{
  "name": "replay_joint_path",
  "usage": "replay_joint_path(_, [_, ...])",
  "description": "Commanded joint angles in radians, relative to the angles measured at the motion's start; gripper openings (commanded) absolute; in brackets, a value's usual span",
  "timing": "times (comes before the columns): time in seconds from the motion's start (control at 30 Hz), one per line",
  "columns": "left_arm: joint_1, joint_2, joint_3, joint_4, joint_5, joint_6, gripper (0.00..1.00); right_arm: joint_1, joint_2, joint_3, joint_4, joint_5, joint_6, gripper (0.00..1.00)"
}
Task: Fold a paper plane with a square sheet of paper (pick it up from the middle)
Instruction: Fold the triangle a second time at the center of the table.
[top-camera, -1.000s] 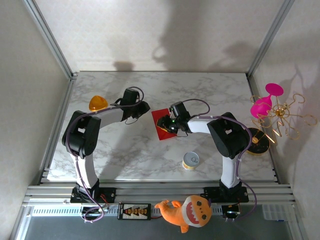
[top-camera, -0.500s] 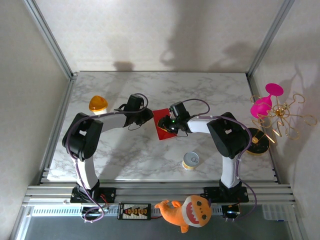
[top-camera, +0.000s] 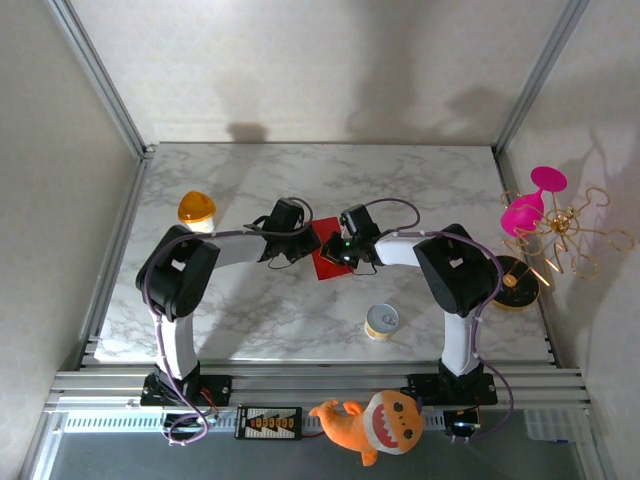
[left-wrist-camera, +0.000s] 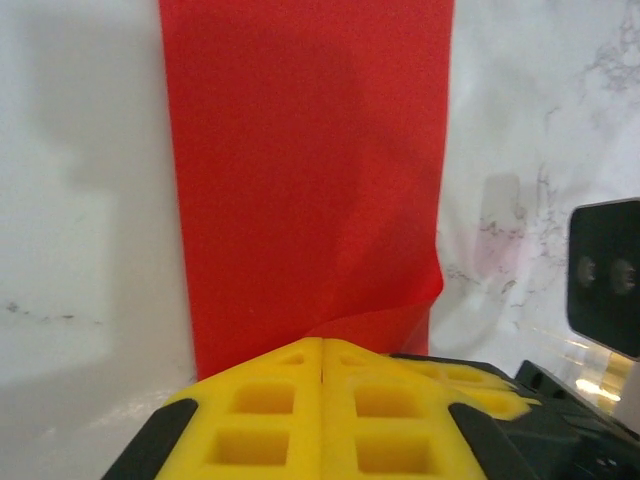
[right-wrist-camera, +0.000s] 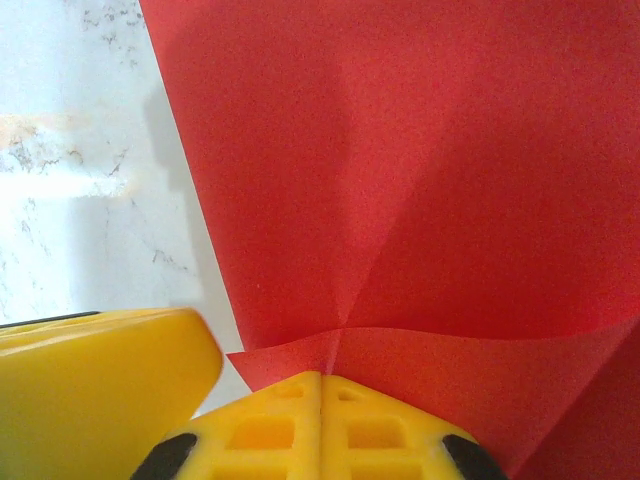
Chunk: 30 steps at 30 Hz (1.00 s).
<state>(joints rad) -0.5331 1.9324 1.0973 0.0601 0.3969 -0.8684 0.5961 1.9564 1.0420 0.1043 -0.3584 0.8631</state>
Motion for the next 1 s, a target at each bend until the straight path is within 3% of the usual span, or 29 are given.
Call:
replay_joint_path(0.0, [-0.011, 0.02, 0.004, -0.023, 0.0, -0.002, 0.03, 0.004, 0.038, -0.004, -0.091, 0.042, -0.012, 0.05])
replay_joint_path(0.53, [-0.028, 0.058, 0.01, -0.1, -0.057, 0.05, 0.0, 0.002, 0.019, 0.007, -0.076, 0.023, -0.008, 0.05])
replay_joint_path(0.97, [-0.021, 0.083, 0.059, -0.176, -0.092, 0.193, 0.0, -0.059, -0.124, -0.043, -0.003, -0.01, -0.11, 0.07])
